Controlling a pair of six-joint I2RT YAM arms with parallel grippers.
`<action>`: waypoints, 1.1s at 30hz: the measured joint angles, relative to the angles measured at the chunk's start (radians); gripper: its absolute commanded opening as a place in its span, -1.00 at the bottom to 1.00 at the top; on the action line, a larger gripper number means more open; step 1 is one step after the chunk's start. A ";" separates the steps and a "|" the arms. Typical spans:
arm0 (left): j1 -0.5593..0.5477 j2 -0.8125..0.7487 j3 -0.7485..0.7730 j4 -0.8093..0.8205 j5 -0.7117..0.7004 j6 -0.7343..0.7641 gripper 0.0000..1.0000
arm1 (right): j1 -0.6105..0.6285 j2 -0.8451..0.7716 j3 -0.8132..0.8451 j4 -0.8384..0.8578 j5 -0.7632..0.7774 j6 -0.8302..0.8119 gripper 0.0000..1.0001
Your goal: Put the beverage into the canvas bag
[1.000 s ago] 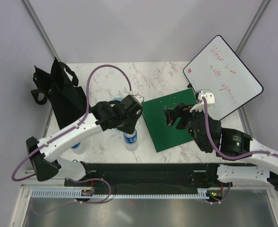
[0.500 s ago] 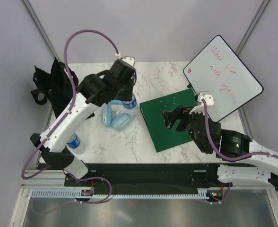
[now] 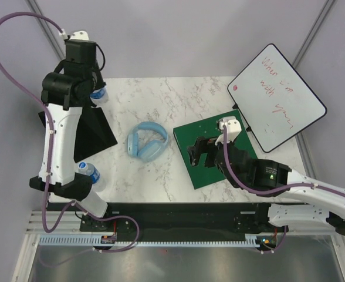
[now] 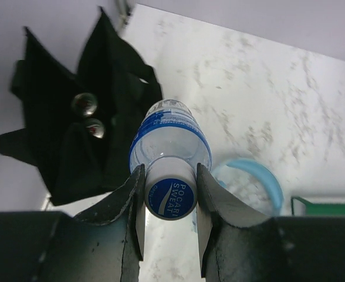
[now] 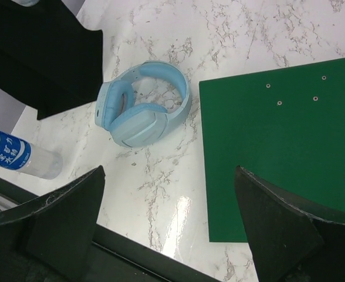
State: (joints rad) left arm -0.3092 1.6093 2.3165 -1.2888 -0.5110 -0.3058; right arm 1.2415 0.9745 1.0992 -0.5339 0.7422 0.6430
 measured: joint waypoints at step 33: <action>0.246 -0.082 -0.066 0.229 -0.129 0.241 -0.95 | 0.000 0.056 0.000 0.050 0.000 -0.073 0.96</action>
State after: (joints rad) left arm -0.0631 1.5272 2.2505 -1.0595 -0.6403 -0.0650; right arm 1.2415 1.0309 1.0992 -0.4839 0.7418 0.5701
